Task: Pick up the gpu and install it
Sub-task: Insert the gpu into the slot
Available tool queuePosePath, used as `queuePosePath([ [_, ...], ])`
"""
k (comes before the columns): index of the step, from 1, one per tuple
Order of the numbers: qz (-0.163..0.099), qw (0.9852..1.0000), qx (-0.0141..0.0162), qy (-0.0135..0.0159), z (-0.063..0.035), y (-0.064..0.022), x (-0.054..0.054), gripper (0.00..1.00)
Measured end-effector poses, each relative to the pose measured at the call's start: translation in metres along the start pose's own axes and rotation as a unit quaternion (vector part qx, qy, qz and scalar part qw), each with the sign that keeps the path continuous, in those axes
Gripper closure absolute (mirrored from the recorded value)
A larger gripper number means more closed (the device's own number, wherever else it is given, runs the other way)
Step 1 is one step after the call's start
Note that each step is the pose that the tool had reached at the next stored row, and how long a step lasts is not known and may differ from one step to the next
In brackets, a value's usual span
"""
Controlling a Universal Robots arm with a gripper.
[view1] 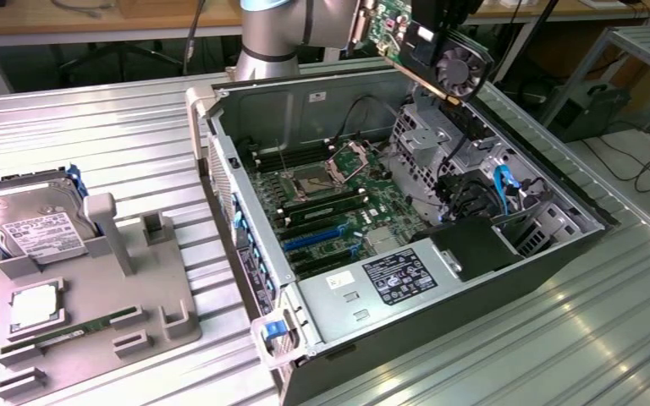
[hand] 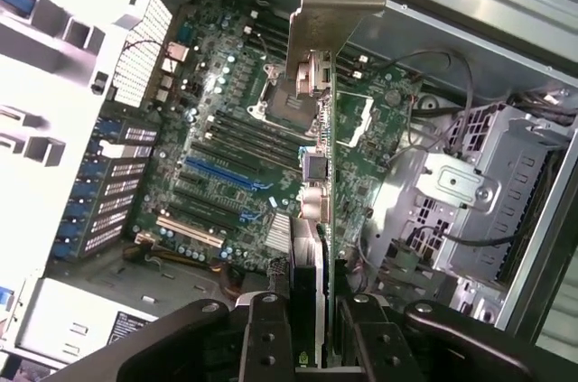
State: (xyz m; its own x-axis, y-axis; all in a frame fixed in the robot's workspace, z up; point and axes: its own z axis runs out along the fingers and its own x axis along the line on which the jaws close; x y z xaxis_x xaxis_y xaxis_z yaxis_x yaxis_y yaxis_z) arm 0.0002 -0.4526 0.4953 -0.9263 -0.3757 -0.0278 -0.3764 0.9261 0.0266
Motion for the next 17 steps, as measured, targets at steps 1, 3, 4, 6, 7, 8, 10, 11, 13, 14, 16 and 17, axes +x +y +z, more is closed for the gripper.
queuePosePath([
  [1, -0.004, 1.0000, -0.0001, 0.0001, 0.0000, 0.0000, 0.0000, 0.73],
  [3, -0.012, 0.9999, -0.0003, 0.0003, 0.0000, 0.0000, 0.0000, 0.73],
  [4, -0.016, 0.9999, -0.0005, 0.0004, 0.0000, 0.0000, 0.0000, 0.73],
  [6, -0.024, 0.9997, -0.0006, 0.0006, 0.0000, -0.0001, 0.0000, 0.73],
  [7, -0.028, 0.9996, -0.0008, 0.0008, 0.0000, -0.0001, 0.0000, 0.73],
  [8, -0.033, 0.9995, -0.0009, 0.0009, 0.0000, -0.0001, 0.0000, 0.73],
  [10, -0.040, 0.9992, -0.0011, 0.0011, 0.0000, -0.0002, 0.0001, 0.73],
  [11, -0.043, 0.9991, -0.0012, 0.0012, 0.0000, -0.0002, 0.0001, 0.73],
  [13, -0.051, 0.9987, -0.0014, 0.0014, 0.0000, -0.0003, 0.0001, 0.73],
  [14, -0.054, 0.9985, -0.0015, 0.0015, 0.0000, -0.0003, 0.0001, 0.73],
  [16, -0.062, 0.9981, -0.0017, 0.0017, 0.0000, -0.0003, 0.0001, 0.73],
  [17, -0.066, 0.9978, -0.0018, 0.0018, 0.0000, -0.0003, 0.0001, 0.73],
])
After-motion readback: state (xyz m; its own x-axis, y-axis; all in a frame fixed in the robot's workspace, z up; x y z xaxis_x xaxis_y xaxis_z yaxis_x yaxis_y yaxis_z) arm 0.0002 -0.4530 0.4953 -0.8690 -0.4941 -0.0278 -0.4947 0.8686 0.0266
